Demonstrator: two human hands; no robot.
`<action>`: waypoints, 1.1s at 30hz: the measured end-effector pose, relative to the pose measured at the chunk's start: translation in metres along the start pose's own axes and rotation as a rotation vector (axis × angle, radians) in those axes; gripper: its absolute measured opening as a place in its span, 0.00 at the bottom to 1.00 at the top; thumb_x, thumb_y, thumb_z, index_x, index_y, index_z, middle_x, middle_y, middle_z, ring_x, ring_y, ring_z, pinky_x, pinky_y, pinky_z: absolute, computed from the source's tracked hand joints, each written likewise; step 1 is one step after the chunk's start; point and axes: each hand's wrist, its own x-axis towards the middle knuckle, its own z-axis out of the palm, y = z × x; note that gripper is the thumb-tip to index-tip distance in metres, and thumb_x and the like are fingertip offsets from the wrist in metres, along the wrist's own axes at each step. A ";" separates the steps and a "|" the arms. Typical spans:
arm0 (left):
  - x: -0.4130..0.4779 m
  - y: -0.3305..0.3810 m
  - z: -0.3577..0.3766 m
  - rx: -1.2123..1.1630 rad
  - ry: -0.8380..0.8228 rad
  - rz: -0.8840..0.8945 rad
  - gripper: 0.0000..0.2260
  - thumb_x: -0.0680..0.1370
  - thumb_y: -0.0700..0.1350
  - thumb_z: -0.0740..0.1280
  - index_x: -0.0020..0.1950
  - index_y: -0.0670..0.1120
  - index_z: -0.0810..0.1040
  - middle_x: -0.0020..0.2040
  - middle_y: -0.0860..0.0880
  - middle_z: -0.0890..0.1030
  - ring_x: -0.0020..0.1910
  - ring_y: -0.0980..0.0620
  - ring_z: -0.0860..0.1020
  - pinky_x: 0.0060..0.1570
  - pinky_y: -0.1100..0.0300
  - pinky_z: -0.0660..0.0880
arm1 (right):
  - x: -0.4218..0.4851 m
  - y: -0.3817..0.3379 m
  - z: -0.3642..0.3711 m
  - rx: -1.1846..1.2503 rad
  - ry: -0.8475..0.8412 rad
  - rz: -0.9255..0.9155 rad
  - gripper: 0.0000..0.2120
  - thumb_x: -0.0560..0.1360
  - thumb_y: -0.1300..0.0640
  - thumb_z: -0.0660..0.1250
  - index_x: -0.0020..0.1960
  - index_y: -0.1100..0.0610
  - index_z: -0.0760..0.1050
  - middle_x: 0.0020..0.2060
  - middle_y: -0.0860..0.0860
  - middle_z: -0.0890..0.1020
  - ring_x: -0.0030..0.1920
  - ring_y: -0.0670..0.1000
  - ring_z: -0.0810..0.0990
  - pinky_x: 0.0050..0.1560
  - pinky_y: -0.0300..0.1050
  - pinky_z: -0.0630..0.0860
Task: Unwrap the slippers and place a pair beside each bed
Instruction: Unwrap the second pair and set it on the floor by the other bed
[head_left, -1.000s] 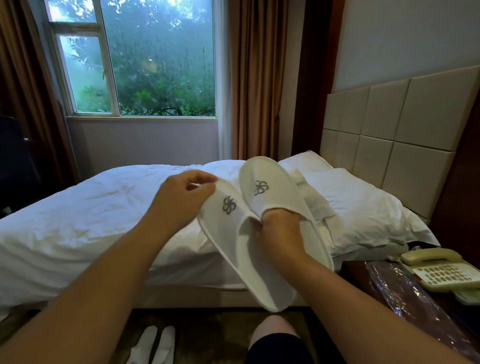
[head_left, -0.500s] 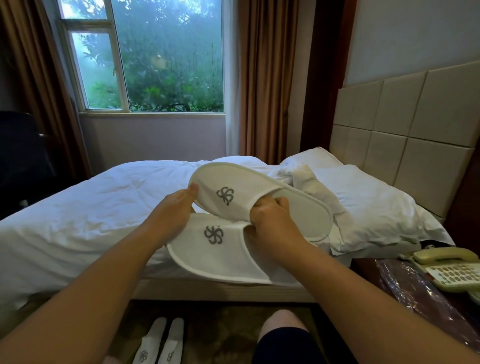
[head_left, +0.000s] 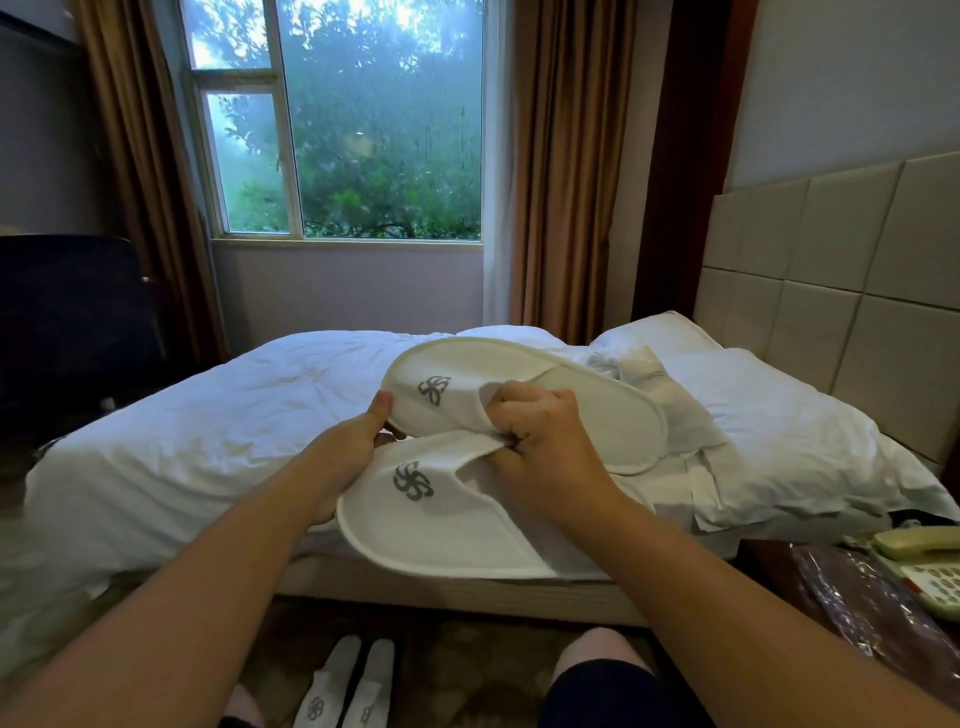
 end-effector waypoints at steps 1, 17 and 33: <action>-0.001 -0.001 -0.006 -0.021 -0.002 0.001 0.31 0.77 0.69 0.58 0.46 0.43 0.84 0.39 0.46 0.87 0.36 0.46 0.84 0.45 0.50 0.79 | 0.002 -0.004 0.002 0.007 0.004 -0.016 0.26 0.58 0.69 0.74 0.28 0.48 0.57 0.28 0.40 0.64 0.30 0.40 0.64 0.40 0.46 0.61; 0.045 -0.035 -0.130 0.007 0.338 0.129 0.26 0.81 0.65 0.54 0.37 0.50 0.80 0.29 0.54 0.82 0.32 0.53 0.78 0.33 0.57 0.69 | 0.094 -0.021 0.120 0.167 -0.181 -0.060 0.17 0.59 0.64 0.71 0.25 0.55 0.62 0.27 0.50 0.68 0.29 0.55 0.67 0.30 0.45 0.65; 0.247 -0.029 -0.246 -0.066 0.644 -0.043 0.26 0.78 0.67 0.55 0.42 0.50 0.82 0.40 0.55 0.86 0.35 0.57 0.83 0.41 0.55 0.73 | 0.276 0.081 0.355 0.363 -0.320 -0.175 0.06 0.60 0.57 0.60 0.28 0.57 0.64 0.34 0.41 0.68 0.37 0.48 0.66 0.44 0.46 0.62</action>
